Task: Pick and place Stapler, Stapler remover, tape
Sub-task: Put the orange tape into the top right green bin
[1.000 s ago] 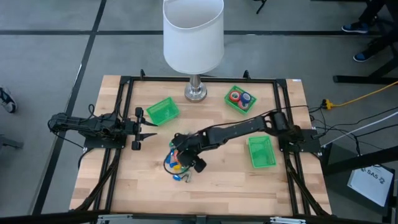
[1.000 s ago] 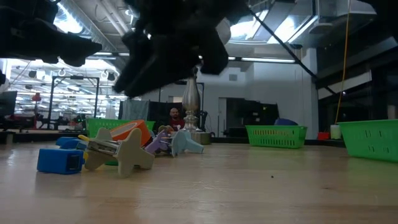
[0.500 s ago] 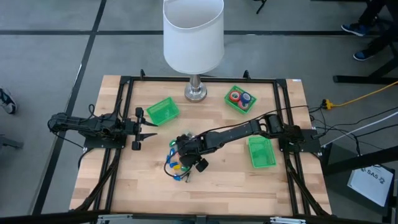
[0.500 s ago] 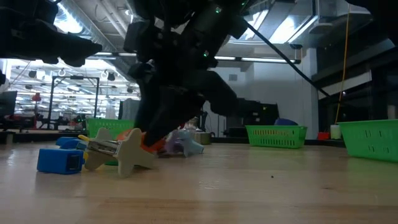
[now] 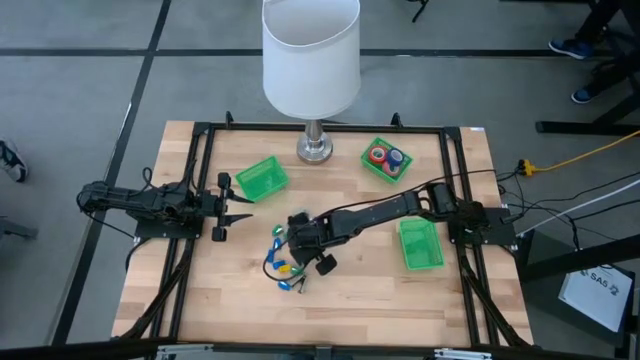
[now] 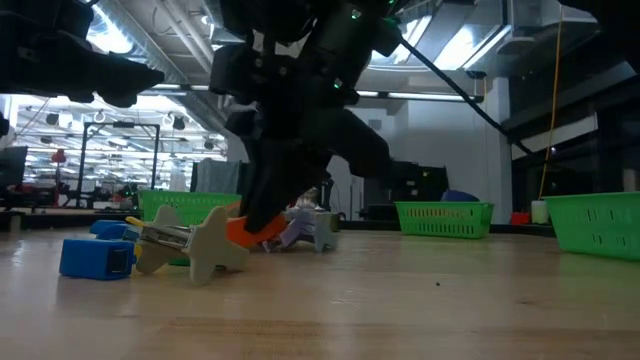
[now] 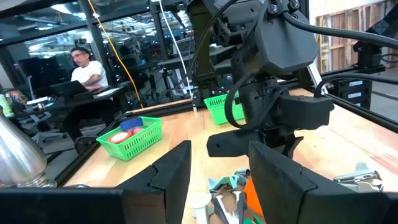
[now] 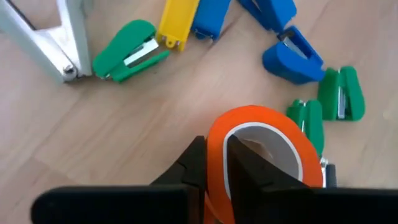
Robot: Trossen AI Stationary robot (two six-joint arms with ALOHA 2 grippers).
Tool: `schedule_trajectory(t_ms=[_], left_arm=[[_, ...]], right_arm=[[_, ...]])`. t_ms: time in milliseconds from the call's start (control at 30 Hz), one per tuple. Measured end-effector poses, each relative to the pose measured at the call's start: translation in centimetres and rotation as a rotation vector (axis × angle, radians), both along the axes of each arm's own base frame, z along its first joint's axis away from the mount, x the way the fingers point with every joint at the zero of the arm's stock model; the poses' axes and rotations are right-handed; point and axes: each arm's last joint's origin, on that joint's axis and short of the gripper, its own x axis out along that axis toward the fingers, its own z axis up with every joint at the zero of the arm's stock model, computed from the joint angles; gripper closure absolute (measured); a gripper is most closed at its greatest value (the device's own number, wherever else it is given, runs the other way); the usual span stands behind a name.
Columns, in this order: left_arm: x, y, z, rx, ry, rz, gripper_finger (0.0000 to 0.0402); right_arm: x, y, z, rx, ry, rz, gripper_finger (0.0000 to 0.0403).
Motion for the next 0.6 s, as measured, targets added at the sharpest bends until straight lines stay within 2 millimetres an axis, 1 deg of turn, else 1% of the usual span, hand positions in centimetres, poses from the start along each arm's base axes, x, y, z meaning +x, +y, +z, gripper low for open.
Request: schedule_trajectory(t_ms=[100, 233, 333, 467, 600], left_arm=[[0.0, 0.0, 0.0, 0.0, 0.0, 0.0, 0.0245], [0.0, 0.0, 0.0, 0.0, 0.0, 0.0, 0.0245], [0.0, 0.0, 0.0, 0.0, 0.0, 0.0, 0.0245], [0.0, 0.0, 0.0, 0.0, 0.0, 0.0, 0.0245], [0.0, 0.0, 0.0, 0.0, 0.0, 0.0, 0.0245]], right_arm=[[-0.4, 0.0, 0.9, 0.06, 0.019, -0.023, 0.0361], [-1.2, -0.2, 4.1, 0.114, -0.007, -0.048, 0.0361], [-2.2, -1.0, 6.0, 0.119, 0.013, -0.075, 0.0361], [-3.6, -3.1, 9.1, 0.117, 0.022, -0.117, 0.0361], [-5.4, -6.6, 10.6, 0.113, 0.124, -0.19, 0.0361]])
